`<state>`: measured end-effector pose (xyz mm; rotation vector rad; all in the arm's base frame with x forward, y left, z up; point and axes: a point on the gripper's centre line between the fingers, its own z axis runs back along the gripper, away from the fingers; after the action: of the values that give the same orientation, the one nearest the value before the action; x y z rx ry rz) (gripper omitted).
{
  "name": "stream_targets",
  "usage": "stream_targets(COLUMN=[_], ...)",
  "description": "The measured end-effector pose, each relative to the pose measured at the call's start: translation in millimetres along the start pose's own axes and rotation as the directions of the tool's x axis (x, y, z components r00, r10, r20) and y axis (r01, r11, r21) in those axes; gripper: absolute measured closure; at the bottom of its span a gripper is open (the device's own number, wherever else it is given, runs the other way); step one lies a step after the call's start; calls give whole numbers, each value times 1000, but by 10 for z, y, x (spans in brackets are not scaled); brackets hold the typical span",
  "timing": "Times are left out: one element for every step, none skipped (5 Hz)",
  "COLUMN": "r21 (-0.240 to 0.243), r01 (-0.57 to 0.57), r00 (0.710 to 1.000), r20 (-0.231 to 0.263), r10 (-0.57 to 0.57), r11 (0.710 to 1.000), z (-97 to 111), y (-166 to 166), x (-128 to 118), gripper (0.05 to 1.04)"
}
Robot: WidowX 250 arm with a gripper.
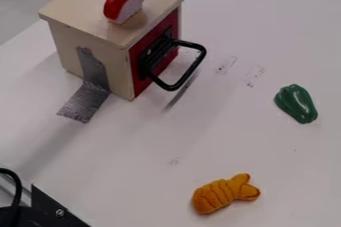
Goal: Opened the drawer
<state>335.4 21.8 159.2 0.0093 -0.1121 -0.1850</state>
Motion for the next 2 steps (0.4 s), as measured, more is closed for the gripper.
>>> stream_targets(r21=[47,84], r01=[8,11], r00=[999,992], r20=[-42,-125], r10=[-6,-1], r11=[999,996], z=[-284,-709], y=[-148,-238], x=[43,29], gripper=[84,84])
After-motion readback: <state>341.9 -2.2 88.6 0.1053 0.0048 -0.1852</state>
